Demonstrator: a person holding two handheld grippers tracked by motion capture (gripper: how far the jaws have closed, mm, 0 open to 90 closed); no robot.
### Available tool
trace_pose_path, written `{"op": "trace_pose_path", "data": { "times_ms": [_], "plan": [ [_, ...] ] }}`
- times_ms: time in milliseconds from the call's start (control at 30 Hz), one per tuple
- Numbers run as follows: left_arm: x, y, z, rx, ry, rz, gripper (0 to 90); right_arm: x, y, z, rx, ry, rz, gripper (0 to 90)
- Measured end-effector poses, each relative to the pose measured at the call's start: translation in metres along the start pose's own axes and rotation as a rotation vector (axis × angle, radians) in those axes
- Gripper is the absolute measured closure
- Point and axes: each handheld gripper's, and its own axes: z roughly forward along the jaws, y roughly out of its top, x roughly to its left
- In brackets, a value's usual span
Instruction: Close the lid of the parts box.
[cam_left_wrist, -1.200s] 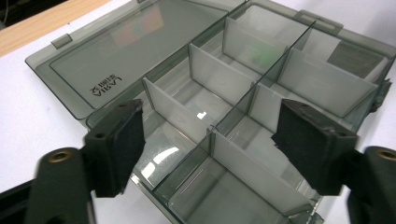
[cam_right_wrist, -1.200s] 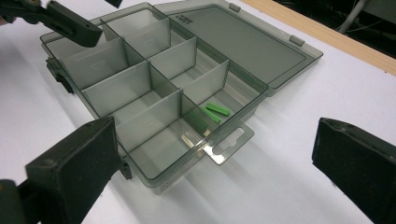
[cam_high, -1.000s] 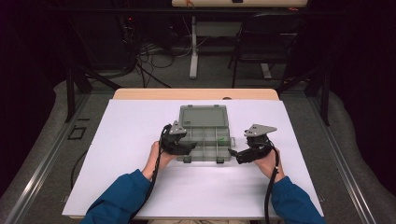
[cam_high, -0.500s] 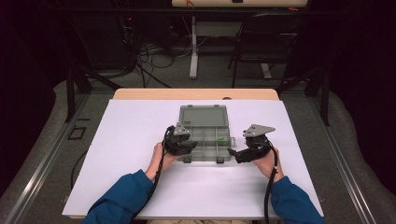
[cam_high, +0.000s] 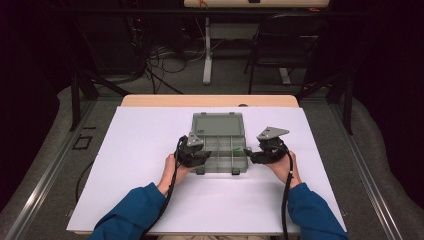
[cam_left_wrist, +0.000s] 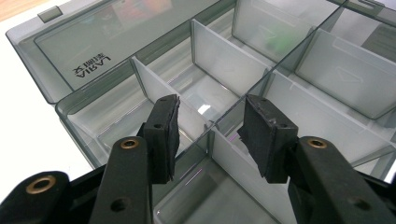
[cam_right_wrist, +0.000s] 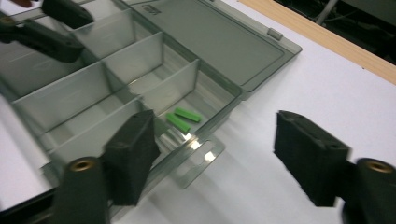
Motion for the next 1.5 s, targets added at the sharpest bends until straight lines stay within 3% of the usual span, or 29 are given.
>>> {"op": "trace_pose_path", "data": {
  "times_ms": [300, 433, 600, 900, 1200, 1500],
  "plan": [
    [0.000, 0.000, 0.000, -0.005, 0.003, 0.003, 56.2, -0.022, 0.013, 0.019, 0.049, -0.039, 0.020, 75.0],
    [0.000, 0.000, 0.000, -0.003, 0.002, 0.004, 56.3, -0.029, 0.020, 0.032, 0.108, -0.055, 0.015, 89.7],
    [0.000, 0.000, 0.000, -0.004, 0.002, 0.004, 56.3, -0.034, 0.023, 0.052, 0.182, -0.050, 0.014, 90.0],
    [0.000, -0.001, 0.000, -0.006, 0.002, 0.004, 56.6, -0.038, 0.020, 0.076, 0.261, -0.035, 0.017, 90.0],
    [0.000, -0.001, 0.001, -0.008, -0.004, 0.007, 57.1, -0.038, 0.016, 0.088, 0.268, -0.017, 0.024, 90.0],
    [0.001, -0.001, 0.001, -0.012, -0.009, 0.010, 57.5, -0.040, 0.015, 0.089, 0.255, -0.011, 0.045, 90.0]
  ]
}}
